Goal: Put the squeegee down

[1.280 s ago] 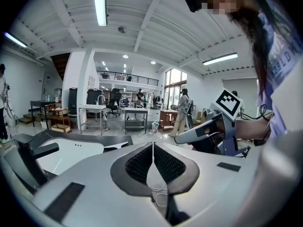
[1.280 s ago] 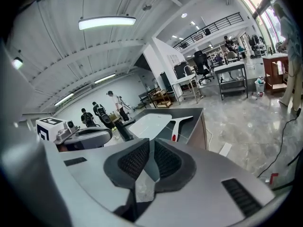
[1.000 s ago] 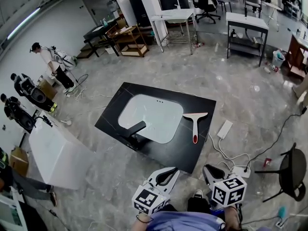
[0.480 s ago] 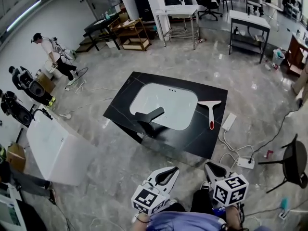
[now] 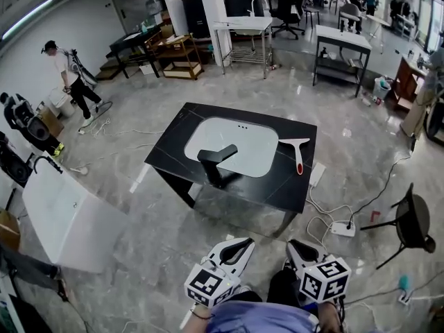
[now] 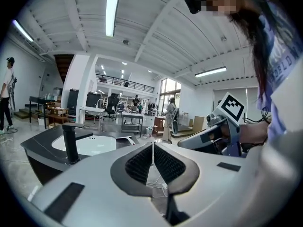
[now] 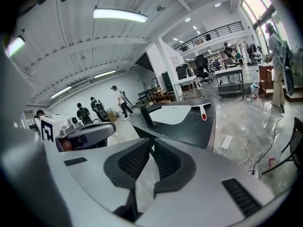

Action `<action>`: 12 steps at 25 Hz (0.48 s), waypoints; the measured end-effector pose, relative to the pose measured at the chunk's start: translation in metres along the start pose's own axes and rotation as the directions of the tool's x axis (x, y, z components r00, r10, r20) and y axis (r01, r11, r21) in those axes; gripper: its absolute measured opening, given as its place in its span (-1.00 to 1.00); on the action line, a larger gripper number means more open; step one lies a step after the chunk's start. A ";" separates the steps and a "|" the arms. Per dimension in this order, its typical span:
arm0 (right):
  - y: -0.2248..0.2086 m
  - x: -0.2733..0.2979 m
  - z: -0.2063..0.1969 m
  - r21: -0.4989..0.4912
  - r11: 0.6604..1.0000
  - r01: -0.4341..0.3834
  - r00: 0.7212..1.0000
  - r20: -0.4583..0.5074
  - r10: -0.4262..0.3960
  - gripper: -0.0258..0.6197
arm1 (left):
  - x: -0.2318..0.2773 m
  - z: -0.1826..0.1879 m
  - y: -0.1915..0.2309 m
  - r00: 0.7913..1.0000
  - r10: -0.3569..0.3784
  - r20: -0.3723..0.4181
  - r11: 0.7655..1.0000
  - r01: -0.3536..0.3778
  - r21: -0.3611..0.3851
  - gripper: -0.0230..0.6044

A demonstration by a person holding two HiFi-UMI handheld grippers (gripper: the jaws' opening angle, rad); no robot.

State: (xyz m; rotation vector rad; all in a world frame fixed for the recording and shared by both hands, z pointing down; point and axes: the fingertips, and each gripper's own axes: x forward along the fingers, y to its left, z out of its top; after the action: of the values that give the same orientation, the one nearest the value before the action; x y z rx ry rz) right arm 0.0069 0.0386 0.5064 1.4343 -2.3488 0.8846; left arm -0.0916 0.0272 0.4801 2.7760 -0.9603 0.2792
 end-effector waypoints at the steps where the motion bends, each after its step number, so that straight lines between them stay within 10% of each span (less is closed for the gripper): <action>1: 0.004 -0.004 -0.004 0.001 1.000 0.006 1.000 0.005 -0.006 -0.79 | -0.005 -0.001 -0.003 1.000 -0.008 0.004 1.000 0.008 0.004 -0.88; 12: 0.038 -0.038 -0.047 0.009 1.000 0.024 0.999 0.027 -0.024 -0.79 | -0.052 -0.021 -0.046 0.998 -0.055 0.004 0.998 0.055 0.028 -0.88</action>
State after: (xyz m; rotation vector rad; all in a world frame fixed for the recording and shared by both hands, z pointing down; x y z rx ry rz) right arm -0.0122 0.1076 0.5103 1.4838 -2.3453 0.8749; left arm -0.1055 0.0986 0.4826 2.8243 -0.8864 0.2792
